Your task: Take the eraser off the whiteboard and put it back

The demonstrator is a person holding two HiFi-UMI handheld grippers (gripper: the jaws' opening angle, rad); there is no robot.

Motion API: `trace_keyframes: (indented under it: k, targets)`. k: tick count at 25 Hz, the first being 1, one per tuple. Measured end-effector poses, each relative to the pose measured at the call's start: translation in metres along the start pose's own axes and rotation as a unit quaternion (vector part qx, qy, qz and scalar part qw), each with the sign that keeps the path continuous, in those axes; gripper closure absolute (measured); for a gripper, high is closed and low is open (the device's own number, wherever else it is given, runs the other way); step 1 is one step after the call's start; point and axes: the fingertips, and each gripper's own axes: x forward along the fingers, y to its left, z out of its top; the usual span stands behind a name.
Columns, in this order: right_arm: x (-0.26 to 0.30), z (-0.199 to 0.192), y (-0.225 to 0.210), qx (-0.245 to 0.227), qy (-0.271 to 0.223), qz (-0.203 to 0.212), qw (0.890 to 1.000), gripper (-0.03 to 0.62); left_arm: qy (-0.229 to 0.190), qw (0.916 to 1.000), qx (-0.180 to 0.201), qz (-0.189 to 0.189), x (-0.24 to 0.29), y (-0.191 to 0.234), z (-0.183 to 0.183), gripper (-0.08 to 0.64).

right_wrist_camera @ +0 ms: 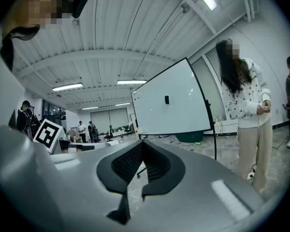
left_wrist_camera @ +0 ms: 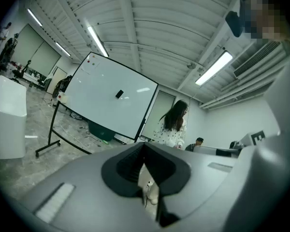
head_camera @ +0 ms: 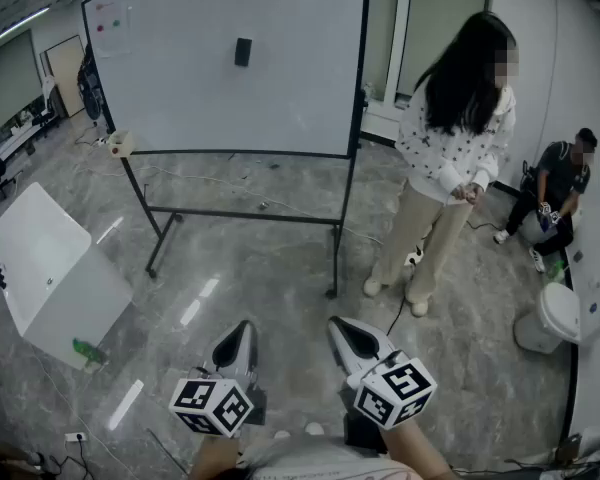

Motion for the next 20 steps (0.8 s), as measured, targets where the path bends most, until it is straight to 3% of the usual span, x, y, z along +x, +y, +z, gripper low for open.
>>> trace_keyframes:
  k: [13,20]
  targets:
    - [0.003,0.005,-0.013,-0.011,-0.01,0.008,1.0,0.592,-0.014,0.9999,0.0,0.009,0.013,-0.003,0.004,0.56]
    - [0.0,0.002,-0.027,-0.007,0.011,0.025,1.0,0.592,-0.034,0.999,-0.012,0.024,0.025,-0.009,0.007,0.56]
